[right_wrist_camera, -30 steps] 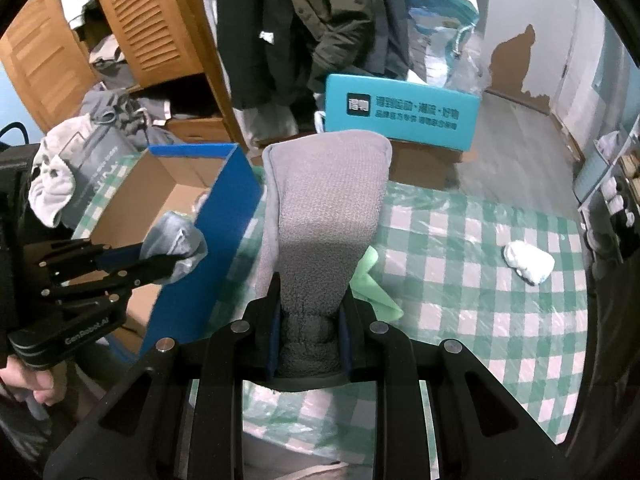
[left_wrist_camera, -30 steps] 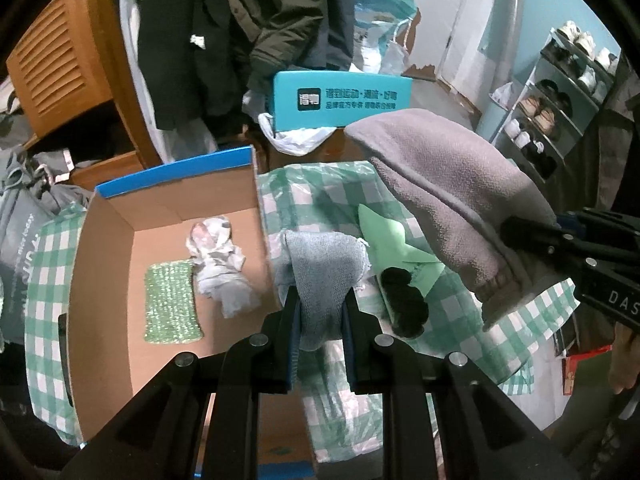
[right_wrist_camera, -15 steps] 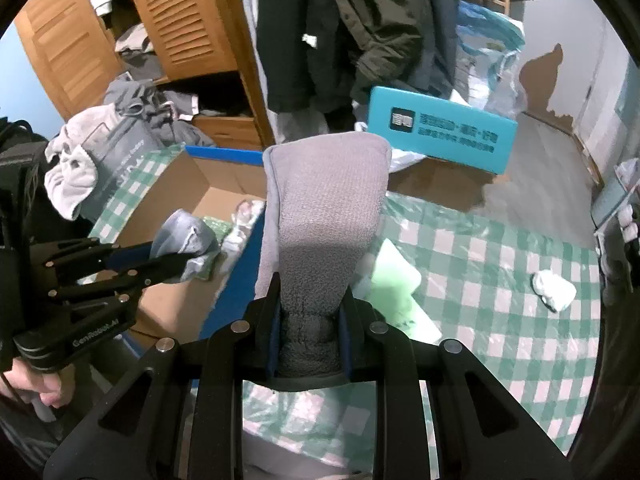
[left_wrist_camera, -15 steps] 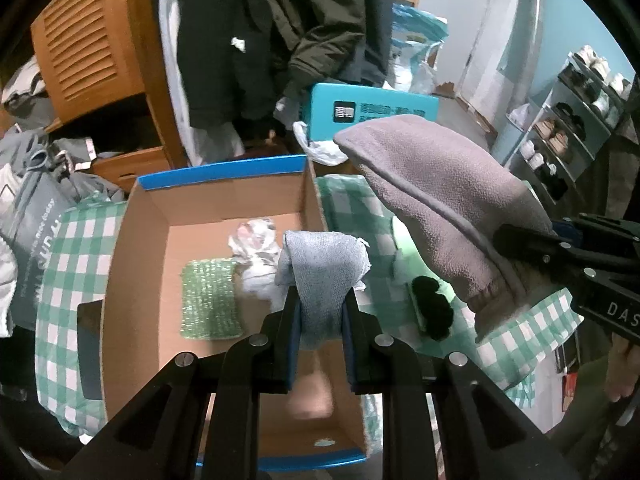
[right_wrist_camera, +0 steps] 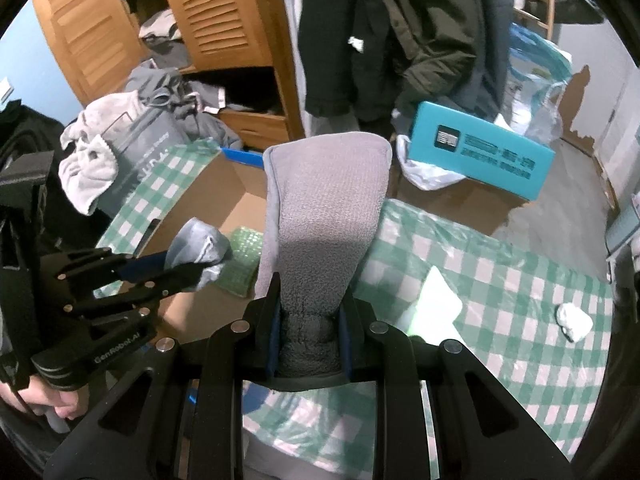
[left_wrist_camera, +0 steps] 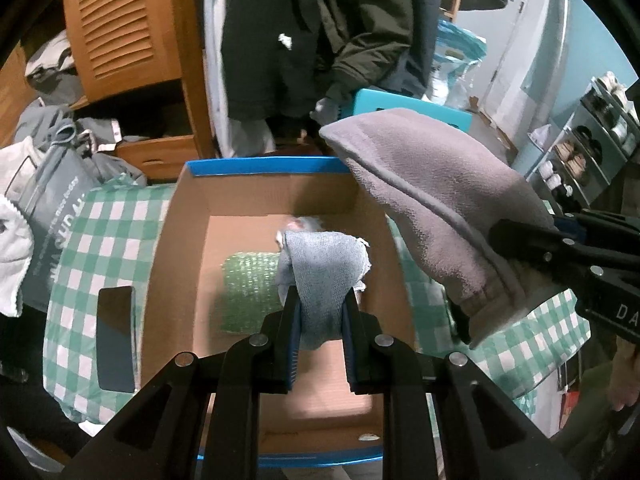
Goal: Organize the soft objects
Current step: 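Lower the grey sock and garment into the box with both tools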
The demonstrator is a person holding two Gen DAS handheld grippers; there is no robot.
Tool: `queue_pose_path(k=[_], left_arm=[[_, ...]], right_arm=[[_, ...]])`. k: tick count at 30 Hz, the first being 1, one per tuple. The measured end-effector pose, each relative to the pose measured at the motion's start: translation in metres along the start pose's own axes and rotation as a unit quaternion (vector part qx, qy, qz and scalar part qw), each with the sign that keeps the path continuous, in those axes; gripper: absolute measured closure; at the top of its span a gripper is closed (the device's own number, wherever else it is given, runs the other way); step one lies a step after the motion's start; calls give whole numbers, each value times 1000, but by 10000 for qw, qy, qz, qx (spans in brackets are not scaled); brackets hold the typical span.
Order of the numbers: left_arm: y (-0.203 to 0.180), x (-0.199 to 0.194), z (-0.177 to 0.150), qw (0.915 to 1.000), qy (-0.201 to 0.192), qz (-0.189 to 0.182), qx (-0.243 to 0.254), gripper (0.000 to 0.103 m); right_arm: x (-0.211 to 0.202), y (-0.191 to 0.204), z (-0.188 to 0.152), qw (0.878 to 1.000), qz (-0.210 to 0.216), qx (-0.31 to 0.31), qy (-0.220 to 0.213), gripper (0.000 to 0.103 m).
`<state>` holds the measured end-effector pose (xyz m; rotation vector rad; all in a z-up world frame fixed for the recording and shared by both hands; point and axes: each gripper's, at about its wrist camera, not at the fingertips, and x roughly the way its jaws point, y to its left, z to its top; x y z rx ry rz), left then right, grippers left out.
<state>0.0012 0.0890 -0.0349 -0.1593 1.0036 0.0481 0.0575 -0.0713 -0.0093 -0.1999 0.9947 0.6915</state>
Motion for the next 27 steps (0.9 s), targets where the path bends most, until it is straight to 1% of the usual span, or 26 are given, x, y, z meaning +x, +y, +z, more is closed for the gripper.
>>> queue_pose_path(k=[6, 11, 19, 27], left_arm=[[21, 2, -1, 9998, 12, 107, -149, 85], [35, 10, -3, 9993, 97, 258, -239, 85], [55, 27, -7, 9982, 292, 286, -433, 85], [71, 41, -11, 9958, 527, 277, -694, 84]], right_arm=[[17, 20, 10, 9998, 104, -116, 125, 82], [35, 34, 15, 9993, 148, -173, 282, 82], [64, 49, 22, 9984, 181, -186, 502, 82], [89, 60, 21, 9971, 221, -210, 694, 82]])
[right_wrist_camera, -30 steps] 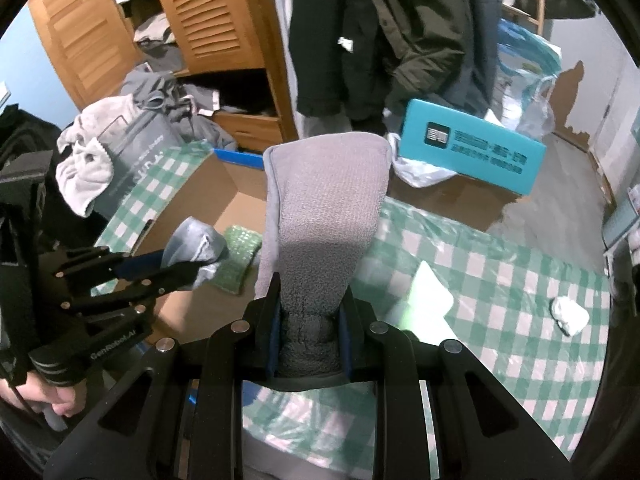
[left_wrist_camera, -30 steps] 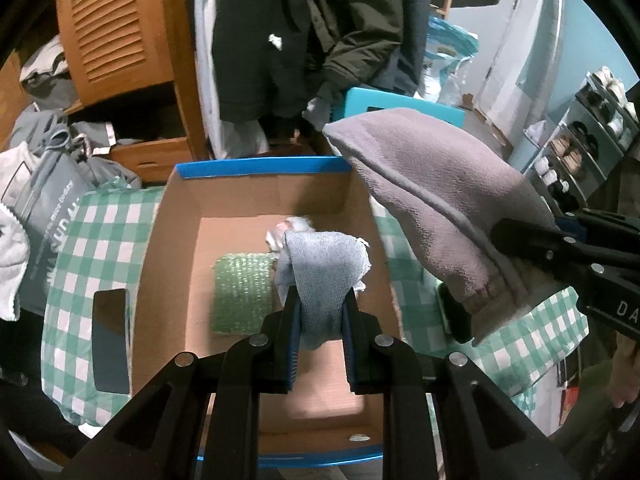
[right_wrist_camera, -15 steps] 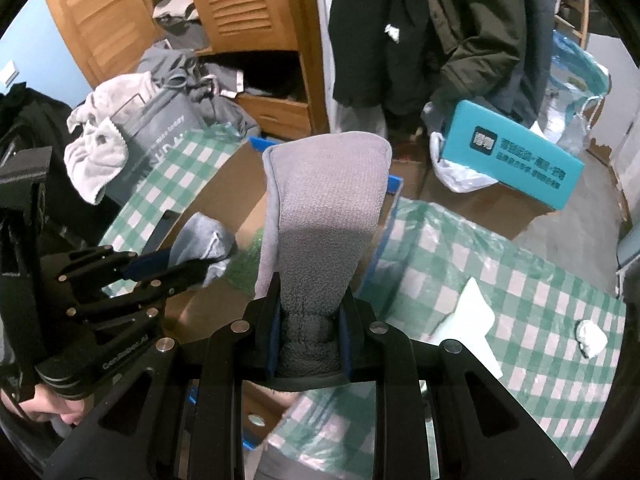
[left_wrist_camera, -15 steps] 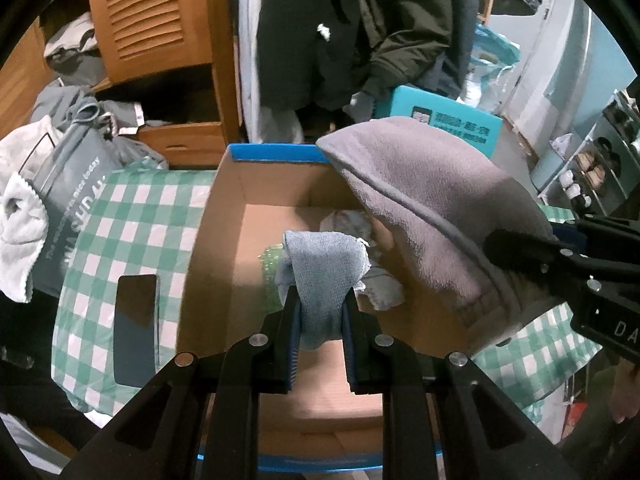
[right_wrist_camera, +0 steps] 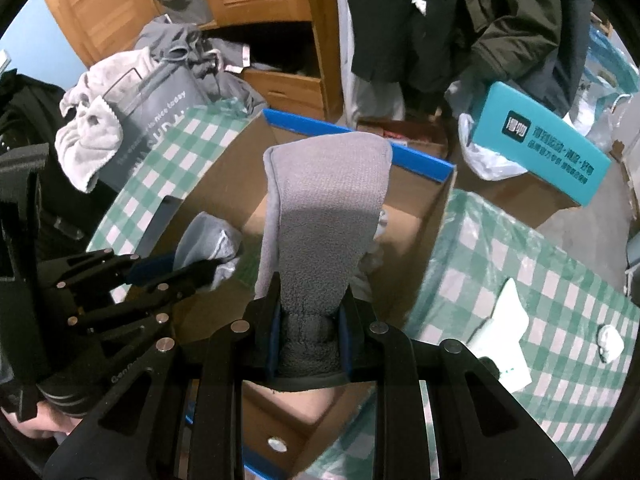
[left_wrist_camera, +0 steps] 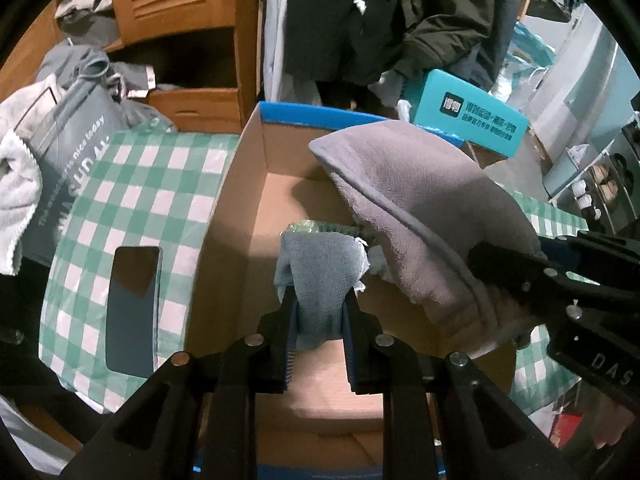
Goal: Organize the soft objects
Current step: 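Lower the grey sock and garment into the box with both tools, then move the left tool to the black sock while the right tool approaches the white plastic bag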
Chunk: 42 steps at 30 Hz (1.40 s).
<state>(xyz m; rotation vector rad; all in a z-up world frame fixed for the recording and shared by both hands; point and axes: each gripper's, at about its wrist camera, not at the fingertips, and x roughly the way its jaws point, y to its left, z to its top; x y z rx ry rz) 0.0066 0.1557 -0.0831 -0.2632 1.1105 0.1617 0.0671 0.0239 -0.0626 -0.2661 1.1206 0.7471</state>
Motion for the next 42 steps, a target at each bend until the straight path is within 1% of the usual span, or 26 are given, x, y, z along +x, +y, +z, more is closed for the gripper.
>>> queue_pose_path(k=[1, 4, 5, 6, 8, 9, 10, 12, 15, 19, 23, 25, 34, 38, 42], left_arm=[[1, 1, 0, 10000, 34, 6, -24, 83], [1, 1, -1, 10000, 55, 72, -25, 76], [0, 1, -1, 9999, 44, 113, -23, 69], [0, 0, 0, 9999, 32, 161, -17, 60], [0, -3, -1, 9997, -46, 221, -9, 55], [1, -4, -1, 9997, -62, 235, -10, 55], [1, -4, -1, 9997, -62, 233, -20, 55], [2, -4, 0, 9997, -50, 215, -47, 54], [0, -5, 0, 9999, -46, 145, -83, 51], [-9, -9, 1, 9999, -97, 79, -21, 50], [-24, -14, 1, 9998, -177, 26, 134, 44], [-30, -16, 1, 9996, -205, 3, 209, 44], [-63, -21, 0, 9983, -255, -92, 521, 43], [-77, -21, -1, 9976, -262, -107, 638, 40], [-93, -22, -2, 9966, -262, -150, 766, 39]], right_arm=[[2, 1, 0, 10000, 13, -2, 10, 79], [7, 3, 0, 10000, 0, -47, 18, 70], [7, 4, 0, 10000, -36, -56, 11, 69], [8, 5, 0, 10000, -67, -67, 13, 68], [7, 5, -1, 9999, -95, -82, -7, 66], [6, 4, -1, 9999, -130, -84, -30, 63], [5, 3, -1, 9998, -159, -74, -47, 58], [1, 0, -2, 9998, -180, -18, -100, 51], [-5, -6, -3, 9997, -212, 38, -149, 48], [-12, -13, -7, 9995, -258, 95, -168, 41], [-21, -22, -14, 9992, -333, 121, -203, 39], [-26, -28, -18, 9989, -384, 137, -232, 37], [-48, -61, -40, 9976, -538, 311, -318, 34], [-56, -78, -51, 9966, -613, 431, -341, 34], [-63, -96, -62, 9953, -697, 565, -350, 33]])
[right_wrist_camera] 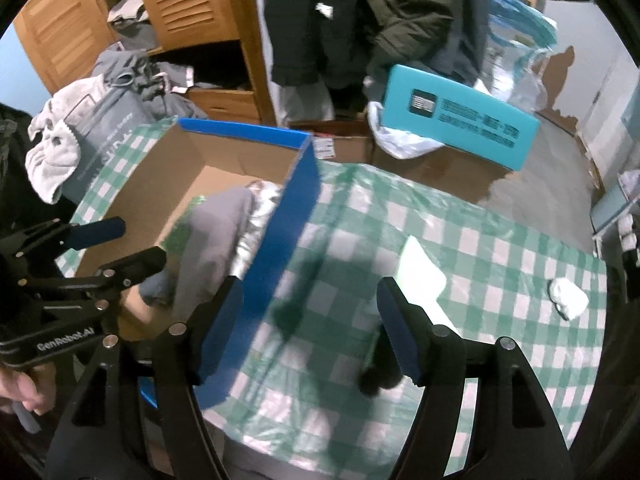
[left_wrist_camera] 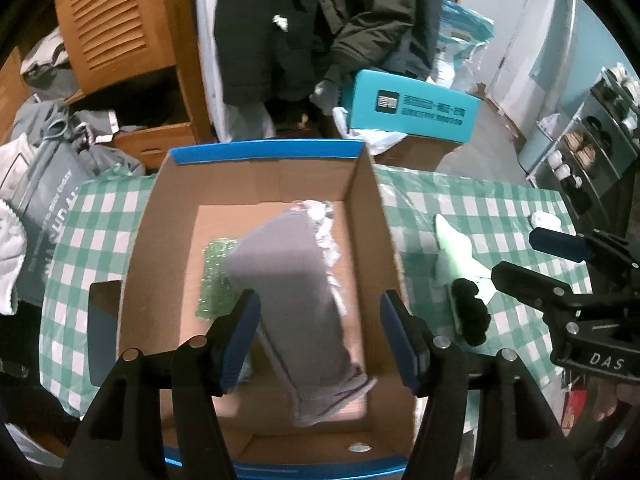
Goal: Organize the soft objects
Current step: 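Move the left tool to the black sock while the right tool approaches the white plastic bag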
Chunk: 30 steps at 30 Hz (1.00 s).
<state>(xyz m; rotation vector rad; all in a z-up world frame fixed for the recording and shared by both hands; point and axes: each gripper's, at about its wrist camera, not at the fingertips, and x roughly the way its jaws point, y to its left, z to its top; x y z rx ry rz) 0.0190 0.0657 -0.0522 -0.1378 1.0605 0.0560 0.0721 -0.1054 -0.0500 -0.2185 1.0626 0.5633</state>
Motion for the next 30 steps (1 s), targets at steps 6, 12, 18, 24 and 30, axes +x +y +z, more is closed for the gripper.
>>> queue_pose_path(k=[6, 12, 18, 24, 30], left_arm=[[-32, 2, 4, 9996, 26, -47, 289, 39], [-64, 6, 8, 9983, 58, -96, 568, 37], [-96, 14, 10, 9962, 137, -110, 856, 36], [-120, 28, 13, 9944, 283, -130, 1006, 35], [-138, 43, 21, 9939, 415, -172, 1009, 35]], right_arm=[[-8, -31, -14, 9996, -107, 261, -29, 33], [-17, -59, -28, 9987, -201, 459, -88, 33], [-19, -87, -40, 9973, -245, 683, -87, 33], [-20, -119, -53, 9953, -371, 888, -59, 33], [-13, -149, -63, 9937, -448, 1024, 81, 33]])
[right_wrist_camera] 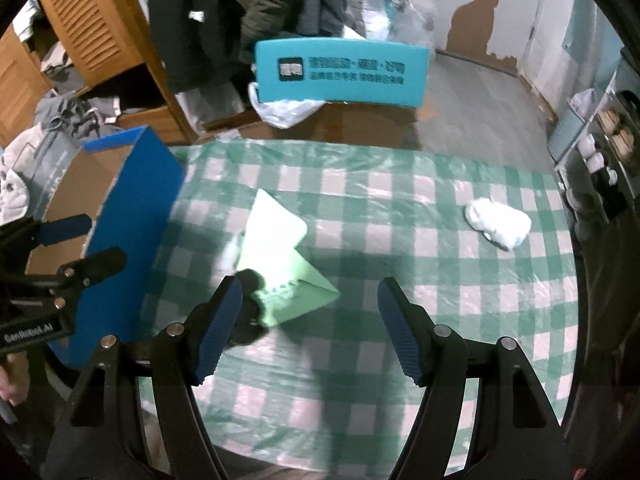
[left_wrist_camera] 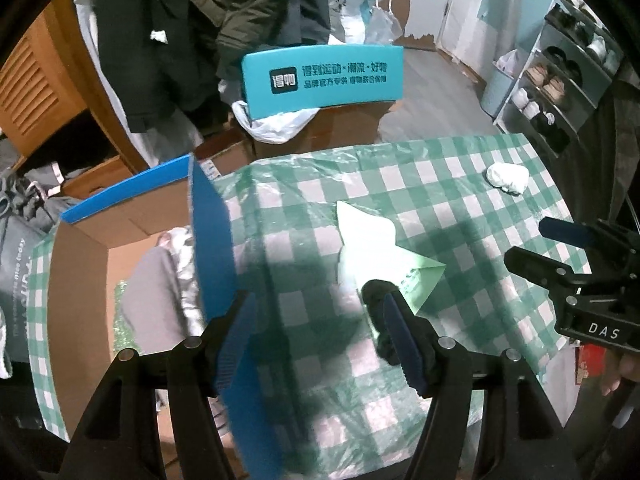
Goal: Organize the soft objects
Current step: 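Move the left tool to the black sock while the right tool approaches the white plastic bag, then grasp the black sock with the left tool while the right tool grasps the white plastic bag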
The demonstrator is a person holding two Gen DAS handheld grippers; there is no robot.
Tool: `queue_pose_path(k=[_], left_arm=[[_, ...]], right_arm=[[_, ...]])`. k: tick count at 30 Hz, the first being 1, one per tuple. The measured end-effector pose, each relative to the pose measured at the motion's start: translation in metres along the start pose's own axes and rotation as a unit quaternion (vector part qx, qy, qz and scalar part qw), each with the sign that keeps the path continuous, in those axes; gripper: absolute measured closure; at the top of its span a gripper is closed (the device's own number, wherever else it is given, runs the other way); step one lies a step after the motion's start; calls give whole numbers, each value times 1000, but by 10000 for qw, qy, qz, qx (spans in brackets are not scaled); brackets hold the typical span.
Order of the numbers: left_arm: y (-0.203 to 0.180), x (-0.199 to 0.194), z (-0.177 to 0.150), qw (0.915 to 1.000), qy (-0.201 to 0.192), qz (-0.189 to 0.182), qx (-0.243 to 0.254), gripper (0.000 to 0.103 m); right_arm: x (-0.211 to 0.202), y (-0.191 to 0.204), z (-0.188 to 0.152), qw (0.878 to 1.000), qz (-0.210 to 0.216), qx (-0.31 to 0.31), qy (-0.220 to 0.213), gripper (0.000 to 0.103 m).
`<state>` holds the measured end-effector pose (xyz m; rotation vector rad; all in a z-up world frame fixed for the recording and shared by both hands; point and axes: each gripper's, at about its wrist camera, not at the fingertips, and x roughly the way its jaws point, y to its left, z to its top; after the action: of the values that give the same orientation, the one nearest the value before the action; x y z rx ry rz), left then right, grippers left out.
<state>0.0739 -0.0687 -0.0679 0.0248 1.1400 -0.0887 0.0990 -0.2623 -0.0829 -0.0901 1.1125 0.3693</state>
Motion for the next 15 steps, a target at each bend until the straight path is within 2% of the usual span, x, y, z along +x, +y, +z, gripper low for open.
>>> queue_pose_path(k=[8, 11, 15], left_arm=[[-26, 23, 26, 9996, 184, -162, 118, 35], [-36, 36, 38, 9990, 305, -208, 233, 31], [-49, 58, 54, 9982, 453, -221, 337, 31]], right_arm=[[17, -48, 7, 9994, -32, 27, 349, 33], [24, -70, 14, 9988, -181, 13, 464, 33], [38, -100, 26, 9974, -370, -128, 598, 33]])
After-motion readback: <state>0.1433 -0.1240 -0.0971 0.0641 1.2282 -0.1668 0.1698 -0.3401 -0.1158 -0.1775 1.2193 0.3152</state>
